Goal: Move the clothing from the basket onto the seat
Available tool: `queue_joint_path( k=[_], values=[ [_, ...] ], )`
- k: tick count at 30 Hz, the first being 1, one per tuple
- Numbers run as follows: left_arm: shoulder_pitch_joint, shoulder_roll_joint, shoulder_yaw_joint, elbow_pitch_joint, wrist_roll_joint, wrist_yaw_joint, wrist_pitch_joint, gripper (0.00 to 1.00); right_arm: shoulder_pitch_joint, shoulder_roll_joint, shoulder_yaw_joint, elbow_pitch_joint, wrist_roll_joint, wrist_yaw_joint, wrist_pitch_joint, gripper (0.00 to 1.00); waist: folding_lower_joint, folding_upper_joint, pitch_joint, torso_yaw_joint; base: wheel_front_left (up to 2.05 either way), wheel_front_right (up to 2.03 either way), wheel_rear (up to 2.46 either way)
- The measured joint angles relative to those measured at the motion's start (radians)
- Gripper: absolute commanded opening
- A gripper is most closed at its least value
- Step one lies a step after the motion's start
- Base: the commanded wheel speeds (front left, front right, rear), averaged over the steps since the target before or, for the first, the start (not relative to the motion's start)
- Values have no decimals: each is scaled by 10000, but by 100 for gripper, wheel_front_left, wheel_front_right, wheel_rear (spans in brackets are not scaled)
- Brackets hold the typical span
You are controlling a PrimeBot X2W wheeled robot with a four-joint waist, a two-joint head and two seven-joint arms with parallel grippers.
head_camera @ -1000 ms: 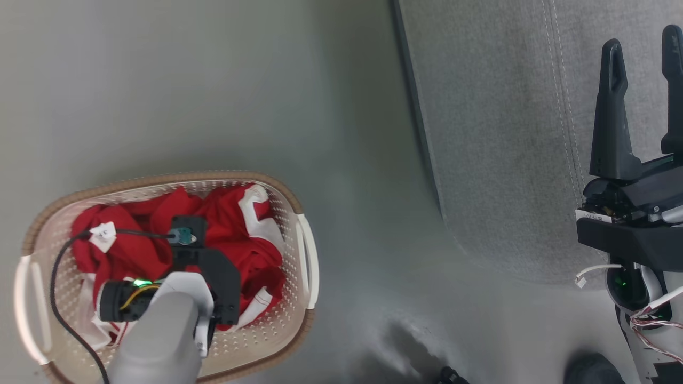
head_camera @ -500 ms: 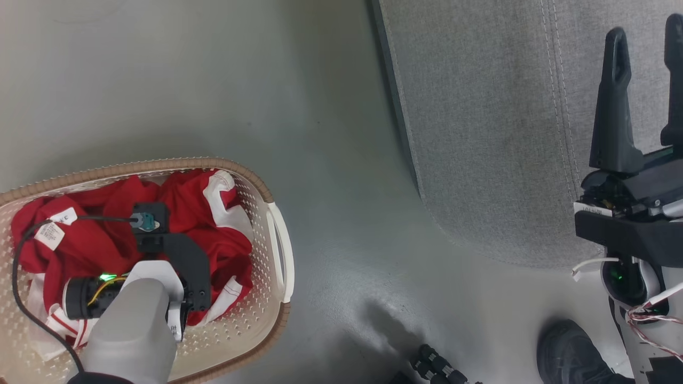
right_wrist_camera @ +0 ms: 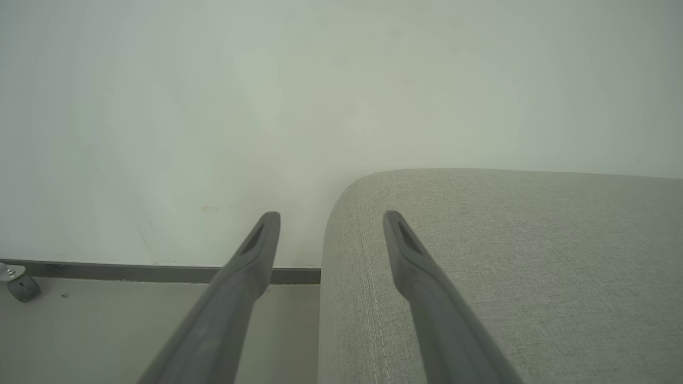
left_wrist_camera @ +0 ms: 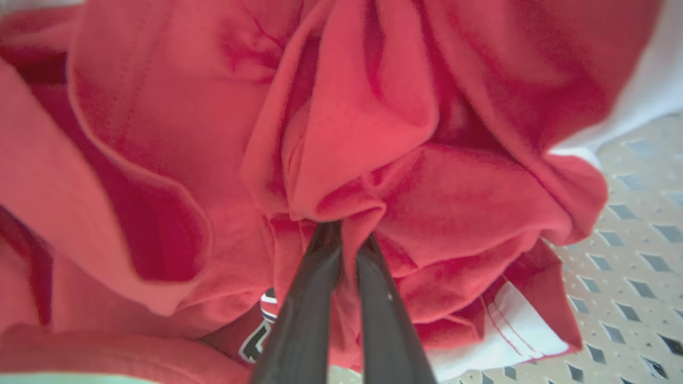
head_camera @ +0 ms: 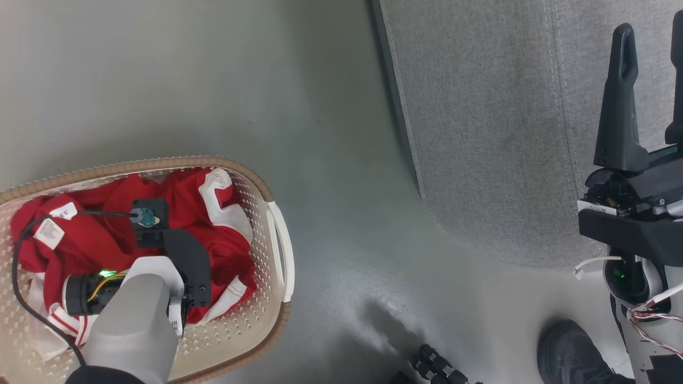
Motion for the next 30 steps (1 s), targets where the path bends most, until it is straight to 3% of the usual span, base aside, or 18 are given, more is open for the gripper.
queue_joint_path(
  k=[14,30],
  values=[
    [185,-293,-238,100,272,0,-673,0,142,-23,-280,397,-176,165,0,100,-2,0,-762,406,0,0,0],
    [1159,-577,-424,-138,222,-92,-1908,0,971,-232,-360,1005,-562,305,0,100,-2,-1,-2404,1321,0,0,0]
  ],
)
